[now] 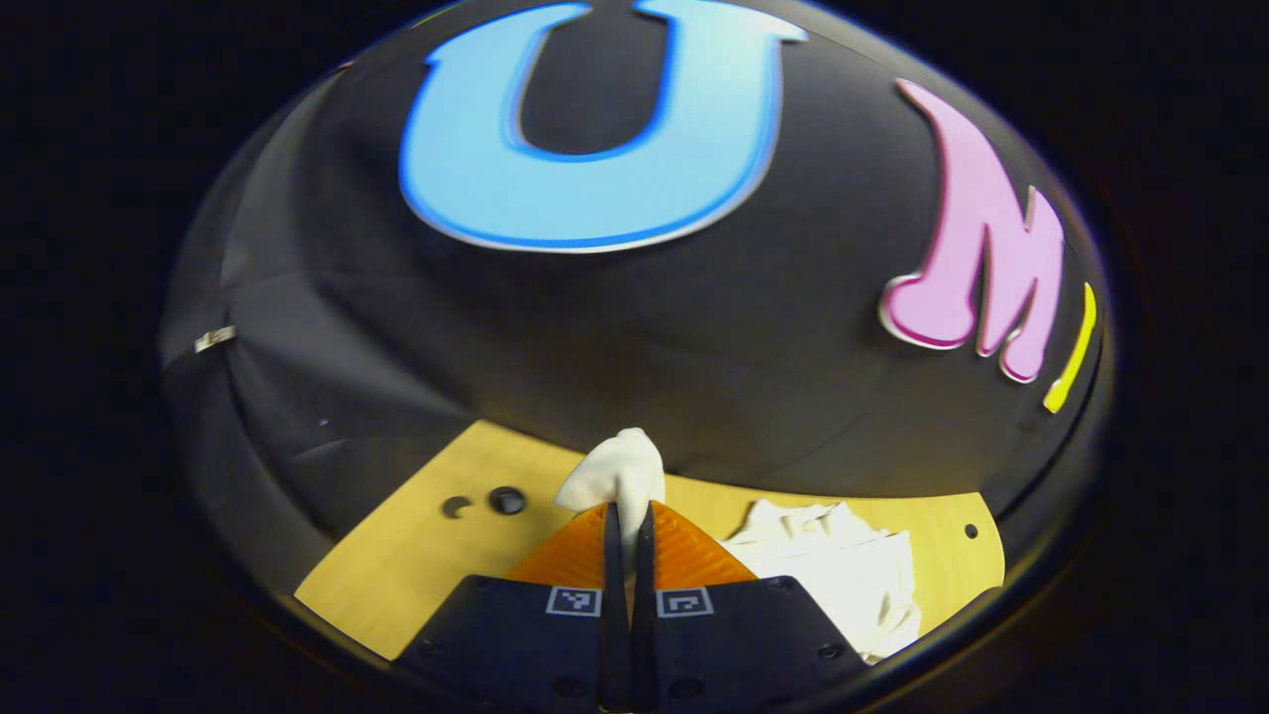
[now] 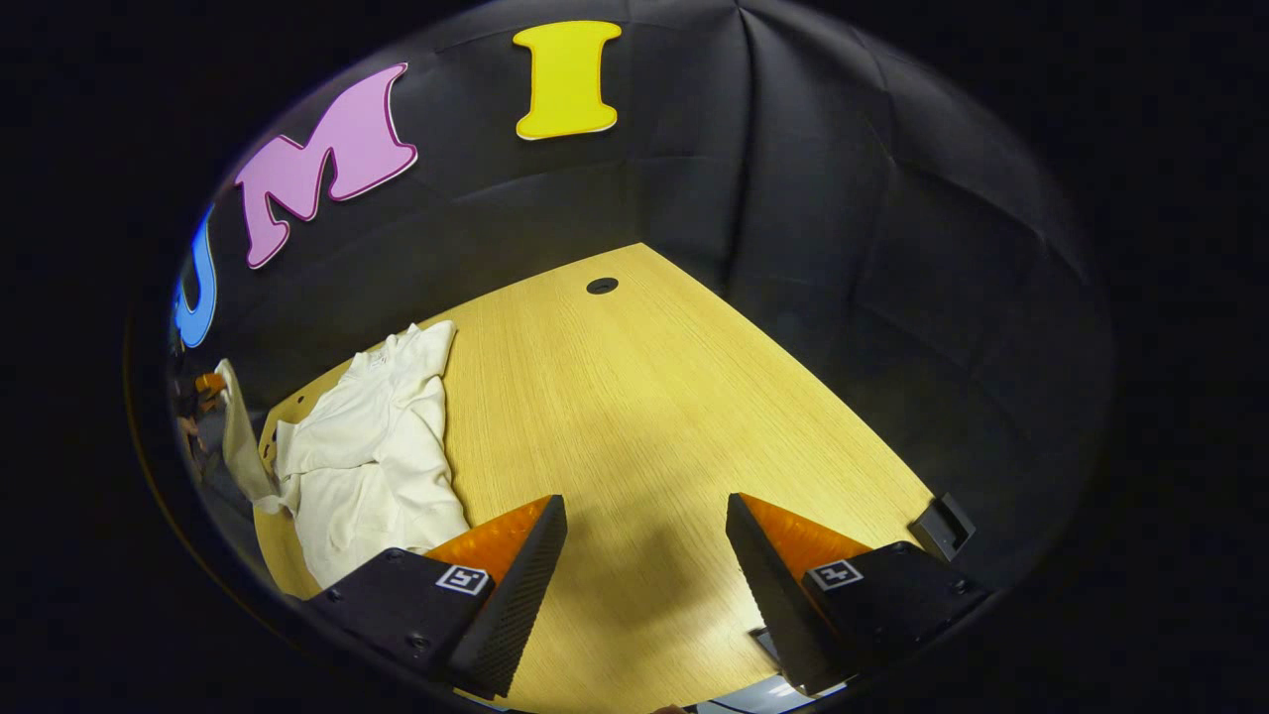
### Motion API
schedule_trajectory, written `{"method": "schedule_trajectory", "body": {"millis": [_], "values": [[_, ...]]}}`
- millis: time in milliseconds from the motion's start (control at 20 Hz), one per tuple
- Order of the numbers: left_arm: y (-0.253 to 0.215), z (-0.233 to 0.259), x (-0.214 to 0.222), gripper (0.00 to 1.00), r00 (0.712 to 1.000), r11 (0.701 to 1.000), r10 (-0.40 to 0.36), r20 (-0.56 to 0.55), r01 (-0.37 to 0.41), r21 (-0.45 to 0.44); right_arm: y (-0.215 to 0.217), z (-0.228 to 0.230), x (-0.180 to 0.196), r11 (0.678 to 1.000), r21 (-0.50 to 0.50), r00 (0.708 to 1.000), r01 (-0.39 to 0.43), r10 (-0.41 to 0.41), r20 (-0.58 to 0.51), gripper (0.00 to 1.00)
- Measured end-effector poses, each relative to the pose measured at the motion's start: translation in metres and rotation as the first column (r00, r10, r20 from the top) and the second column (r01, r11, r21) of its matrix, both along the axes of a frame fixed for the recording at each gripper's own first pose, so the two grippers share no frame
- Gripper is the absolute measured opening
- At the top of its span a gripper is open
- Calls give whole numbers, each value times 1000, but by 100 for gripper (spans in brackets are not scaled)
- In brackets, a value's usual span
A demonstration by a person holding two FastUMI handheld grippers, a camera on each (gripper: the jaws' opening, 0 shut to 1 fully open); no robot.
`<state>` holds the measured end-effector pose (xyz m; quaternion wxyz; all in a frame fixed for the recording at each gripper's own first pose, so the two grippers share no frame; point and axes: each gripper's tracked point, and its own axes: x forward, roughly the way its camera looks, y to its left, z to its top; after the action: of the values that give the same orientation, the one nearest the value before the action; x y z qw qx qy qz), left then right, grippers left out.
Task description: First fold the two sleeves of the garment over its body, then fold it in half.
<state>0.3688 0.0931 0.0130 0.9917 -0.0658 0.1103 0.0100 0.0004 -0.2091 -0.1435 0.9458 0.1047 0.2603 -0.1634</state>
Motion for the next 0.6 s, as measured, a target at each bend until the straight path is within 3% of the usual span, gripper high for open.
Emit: {"method": "schedule_trajectory", "body": {"millis": [300, 350, 450, 600], "values": [[-160, -28, 22, 6, 973, 970, -229, -30, 231, 74, -5, -6, 21, 999, 34, 1000, -10, 10, -18, 99], [-188, -38, 24, 10, 963, 960, -264, -48, 267, 85, -7, -8, 29, 999, 35, 1000, -11, 12, -22, 99], [-230, -51, 26, 6, 945, 942, -320, -71, 325, 81, -10, -12, 32, 999, 43, 999, -9, 11, -32, 99], [-291, -80, 34, 7, 924, 919, -366, -114, 378, 114, -9, -17, 44, 998, 66, 999, -8, 11, -39, 99]]}}
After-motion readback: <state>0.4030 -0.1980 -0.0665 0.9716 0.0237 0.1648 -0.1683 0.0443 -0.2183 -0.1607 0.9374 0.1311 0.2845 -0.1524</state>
